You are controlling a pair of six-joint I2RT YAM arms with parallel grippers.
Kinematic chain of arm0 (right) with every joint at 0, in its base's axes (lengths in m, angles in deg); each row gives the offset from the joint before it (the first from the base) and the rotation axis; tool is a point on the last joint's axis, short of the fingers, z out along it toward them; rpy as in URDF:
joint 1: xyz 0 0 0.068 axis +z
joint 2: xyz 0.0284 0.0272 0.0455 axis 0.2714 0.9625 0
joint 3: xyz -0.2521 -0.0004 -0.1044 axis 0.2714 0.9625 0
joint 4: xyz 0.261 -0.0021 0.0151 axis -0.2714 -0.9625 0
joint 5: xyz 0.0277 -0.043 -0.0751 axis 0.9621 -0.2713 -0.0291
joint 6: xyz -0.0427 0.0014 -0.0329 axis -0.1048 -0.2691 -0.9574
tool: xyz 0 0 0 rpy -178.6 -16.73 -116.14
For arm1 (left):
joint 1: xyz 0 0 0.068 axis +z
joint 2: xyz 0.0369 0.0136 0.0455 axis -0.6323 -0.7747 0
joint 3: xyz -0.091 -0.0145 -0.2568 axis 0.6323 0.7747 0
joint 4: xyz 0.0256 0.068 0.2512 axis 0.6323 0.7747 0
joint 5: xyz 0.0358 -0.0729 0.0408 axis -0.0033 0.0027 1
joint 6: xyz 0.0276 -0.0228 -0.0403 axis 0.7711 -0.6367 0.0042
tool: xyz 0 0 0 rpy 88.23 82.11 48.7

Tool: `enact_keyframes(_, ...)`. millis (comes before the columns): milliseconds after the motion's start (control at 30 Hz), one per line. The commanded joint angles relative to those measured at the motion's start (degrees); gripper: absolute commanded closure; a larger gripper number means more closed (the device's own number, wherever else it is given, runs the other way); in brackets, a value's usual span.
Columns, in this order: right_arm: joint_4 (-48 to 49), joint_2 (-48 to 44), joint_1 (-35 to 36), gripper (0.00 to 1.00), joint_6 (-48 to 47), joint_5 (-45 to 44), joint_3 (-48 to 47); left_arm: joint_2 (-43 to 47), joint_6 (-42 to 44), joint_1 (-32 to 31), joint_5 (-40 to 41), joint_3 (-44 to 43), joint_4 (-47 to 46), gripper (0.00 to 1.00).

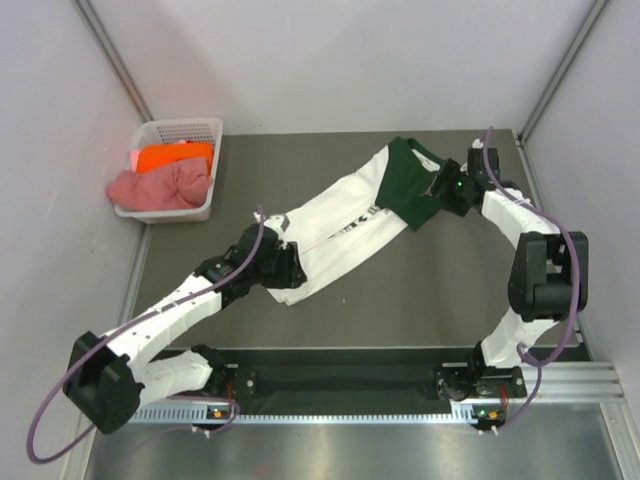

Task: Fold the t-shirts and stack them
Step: Fold the tshirt

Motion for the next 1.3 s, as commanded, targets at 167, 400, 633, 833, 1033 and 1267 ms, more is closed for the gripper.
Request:
enact_keyframes(167, 5.8, 10.8, 0.6, 0.38, 0.1, 4.6, -3.7, -14.0, 12.1, -11.7, 1.0, -9.3, -5.2, 0.54)
enact_keyframes(400, 7.2, 13.1, 0.7, 0.37, 0.1, 5.6, -5.7, -24.1, 14.3, -14.9, 10.0, -15.2, 1.0, 0.55)
enact_keyframes(633, 6.8, 16.0, 0.5, 0.34, -0.5, 6.8, -8.3, -33.1, 15.2, -15.2, 12.3, -17.8, 2.1, 0.54)
enact_keyframes(833, 7.3, 16.2, 0.5, 0.33, -0.5, 7.6, -8.2, -38.4, 14.3, -15.2, 17.2, -19.8, 3.4, 0.55)
enact_keyframes(1033, 6.8, 17.6, 0.2, 0.32, -0.1, 6.8, -9.0, -42.6, 13.1, -15.2, 16.6, -21.2, 4.7, 0.76)
enact_keyframes(1267, 2.7, 22.9, -0.1, 0.32, 1.1, 3.0, -15.2, -42.4, 13.2, -15.2, 10.7, -17.4, 1.5, 1.00)
